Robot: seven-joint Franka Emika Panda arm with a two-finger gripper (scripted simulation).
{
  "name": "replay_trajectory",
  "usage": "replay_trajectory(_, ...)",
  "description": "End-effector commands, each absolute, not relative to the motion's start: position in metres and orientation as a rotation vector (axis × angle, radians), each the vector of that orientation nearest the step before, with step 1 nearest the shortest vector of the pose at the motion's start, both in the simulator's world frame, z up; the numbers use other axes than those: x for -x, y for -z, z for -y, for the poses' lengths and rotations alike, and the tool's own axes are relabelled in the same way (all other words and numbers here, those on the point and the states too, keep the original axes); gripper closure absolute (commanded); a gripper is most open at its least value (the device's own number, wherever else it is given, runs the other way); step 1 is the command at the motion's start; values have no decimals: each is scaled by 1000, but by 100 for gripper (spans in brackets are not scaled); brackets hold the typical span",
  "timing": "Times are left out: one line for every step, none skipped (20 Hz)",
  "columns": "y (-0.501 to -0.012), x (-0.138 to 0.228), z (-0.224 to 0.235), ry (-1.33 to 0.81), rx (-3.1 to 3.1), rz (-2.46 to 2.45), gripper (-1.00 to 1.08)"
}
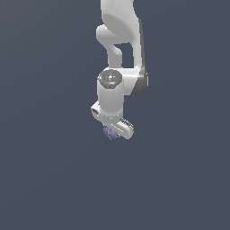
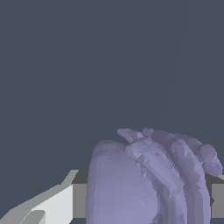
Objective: Pick up the object and move it to a goal position.
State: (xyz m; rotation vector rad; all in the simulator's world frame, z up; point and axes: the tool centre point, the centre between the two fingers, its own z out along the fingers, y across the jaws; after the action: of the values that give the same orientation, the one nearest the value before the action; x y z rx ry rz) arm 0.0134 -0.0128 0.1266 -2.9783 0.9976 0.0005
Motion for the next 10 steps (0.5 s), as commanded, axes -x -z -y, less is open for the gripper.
replay_trajectory(-153, -10, 12, 1, 2978, -998, 108)
replay_trajectory(-165, -9, 11, 1, 2978, -998, 108)
replay_trajectory(-176, -7, 11, 1, 2978, -998, 108)
replay_trajectory(-189, -6, 10, 1, 2978, -998, 108)
replay_trajectory(-201, -4, 10, 1, 2978, -998, 108)
replay_trajectory(-214, -3, 9, 1, 2978, -999, 108)
replay_trajectory(-226, -1, 9, 1, 2978, -999, 108)
replay_trajectory(-238, 0, 8, 1, 2978, -999, 108)
replay_trajectory(-251, 2, 8, 1, 2978, -1000, 108)
replay_trajectory(-263, 3, 7, 1, 2978, -1000, 108)
